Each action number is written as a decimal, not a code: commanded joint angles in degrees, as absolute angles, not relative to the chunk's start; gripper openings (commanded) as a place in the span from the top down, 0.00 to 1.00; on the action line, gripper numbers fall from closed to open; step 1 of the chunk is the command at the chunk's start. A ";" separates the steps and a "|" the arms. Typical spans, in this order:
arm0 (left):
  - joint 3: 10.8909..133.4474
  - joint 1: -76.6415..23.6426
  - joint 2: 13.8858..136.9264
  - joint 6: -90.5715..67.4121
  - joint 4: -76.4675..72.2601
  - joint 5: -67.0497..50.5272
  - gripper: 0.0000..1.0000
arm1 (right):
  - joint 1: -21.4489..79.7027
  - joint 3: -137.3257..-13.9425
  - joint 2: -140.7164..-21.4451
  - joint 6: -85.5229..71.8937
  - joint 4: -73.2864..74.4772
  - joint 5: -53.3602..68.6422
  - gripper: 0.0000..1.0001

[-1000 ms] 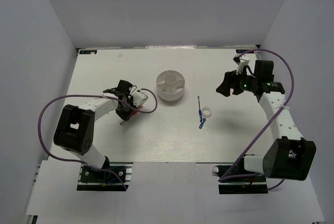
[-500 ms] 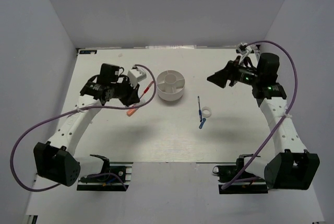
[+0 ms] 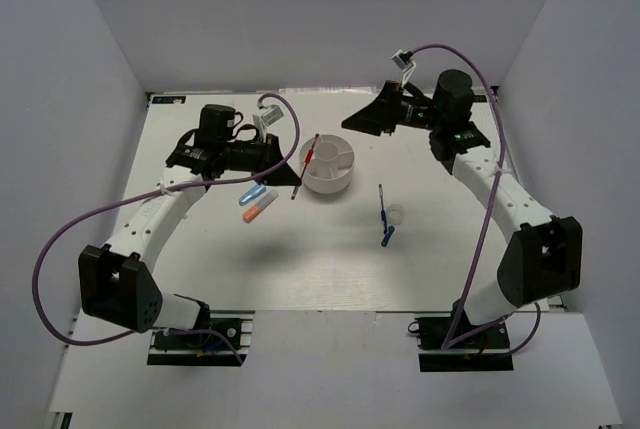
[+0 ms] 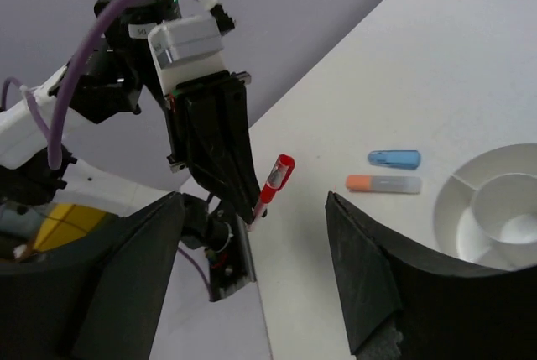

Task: Sort the stationery into containers
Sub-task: Place the pen in the storage box, then pick up the pen from the center of the board.

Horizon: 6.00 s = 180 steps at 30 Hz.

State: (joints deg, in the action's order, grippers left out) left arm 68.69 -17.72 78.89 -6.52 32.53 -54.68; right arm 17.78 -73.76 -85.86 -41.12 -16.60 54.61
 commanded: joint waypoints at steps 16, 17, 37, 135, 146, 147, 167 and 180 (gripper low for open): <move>67.85 -17.75 77.61 -15.64 22.76 -62.05 1.00 | 27.42 -75.67 -92.64 -52.55 -23.82 52.82 0.59; 67.76 -17.75 77.52 -15.73 22.59 -61.96 1.00 | 27.60 -76.11 -93.07 -52.47 -23.99 52.91 0.59; 71.26 -14.42 78.05 -14.06 28.73 -53.35 0.02 | 25.06 -86.04 -93.69 -29.56 -7.49 42.73 1.00; 71.20 -8.53 79.63 -1.58 31.91 -37.71 0.02 | 20.13 -73.73 -107.66 -4.13 27.33 5.10 0.88; 69.35 -8.53 80.42 -1.58 31.64 -37.97 0.02 | 20.57 -76.90 -108.55 -9.23 28.04 5.09 0.56; 69.35 -8.53 80.59 -1.67 31.64 -37.97 0.02 | 20.74 -77.08 -108.37 -9.49 28.04 5.36 0.56; 68.82 -8.00 80.95 -0.53 32.69 -37.18 0.02 | 26.72 -80.33 -113.90 -15.64 29.36 -10.81 0.69; 69.70 -8.00 80.33 2.45 33.75 -38.40 0.03 | 25.49 -79.63 -115.49 -13.45 29.79 -4.84 1.00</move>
